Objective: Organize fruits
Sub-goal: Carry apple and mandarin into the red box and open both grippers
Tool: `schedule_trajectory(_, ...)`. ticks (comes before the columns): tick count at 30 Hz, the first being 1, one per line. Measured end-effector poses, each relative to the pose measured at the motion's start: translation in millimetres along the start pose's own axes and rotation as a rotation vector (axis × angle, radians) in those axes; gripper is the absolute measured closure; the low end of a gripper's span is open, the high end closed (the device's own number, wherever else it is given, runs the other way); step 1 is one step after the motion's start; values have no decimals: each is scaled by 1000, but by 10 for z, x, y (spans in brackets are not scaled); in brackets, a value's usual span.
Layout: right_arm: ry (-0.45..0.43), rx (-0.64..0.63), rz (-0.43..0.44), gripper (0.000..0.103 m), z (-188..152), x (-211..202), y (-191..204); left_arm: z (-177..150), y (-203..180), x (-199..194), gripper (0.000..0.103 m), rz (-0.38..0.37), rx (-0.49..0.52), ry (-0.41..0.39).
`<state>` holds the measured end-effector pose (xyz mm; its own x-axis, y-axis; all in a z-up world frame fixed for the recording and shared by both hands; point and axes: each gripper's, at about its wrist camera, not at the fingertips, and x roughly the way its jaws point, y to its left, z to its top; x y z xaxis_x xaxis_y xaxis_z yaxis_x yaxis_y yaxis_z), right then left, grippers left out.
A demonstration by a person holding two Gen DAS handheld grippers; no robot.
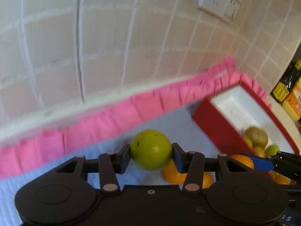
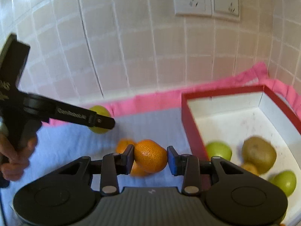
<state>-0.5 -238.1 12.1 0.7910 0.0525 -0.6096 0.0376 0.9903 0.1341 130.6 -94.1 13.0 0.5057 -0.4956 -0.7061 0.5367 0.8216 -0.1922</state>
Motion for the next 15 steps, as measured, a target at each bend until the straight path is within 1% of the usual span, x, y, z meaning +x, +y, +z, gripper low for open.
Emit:
schedule_trajectory(2, -34, 14, 6, 64, 139, -62, -69, 145, -92, -34, 47, -2, 8, -39)
schedule_trajectory(5, -80, 44, -11, 64, 319, -130, -238, 353, -273, -40, 47, -13, 27, -89)
schedule_trajectory(9, -115, 130, -37, 64, 466, -175, -588, 524, -647, 51, 47, -13, 109, -141)
schedule_trajectory(11, -129, 163, -74, 64, 507, -187, -796, 561, -828, 149, 47, -33, 139, -145)
schedule_trajectory(15, -137, 244, -125, 64, 472, -182, -1186, 571, -1126, 416, 47, -90, 165, -101)
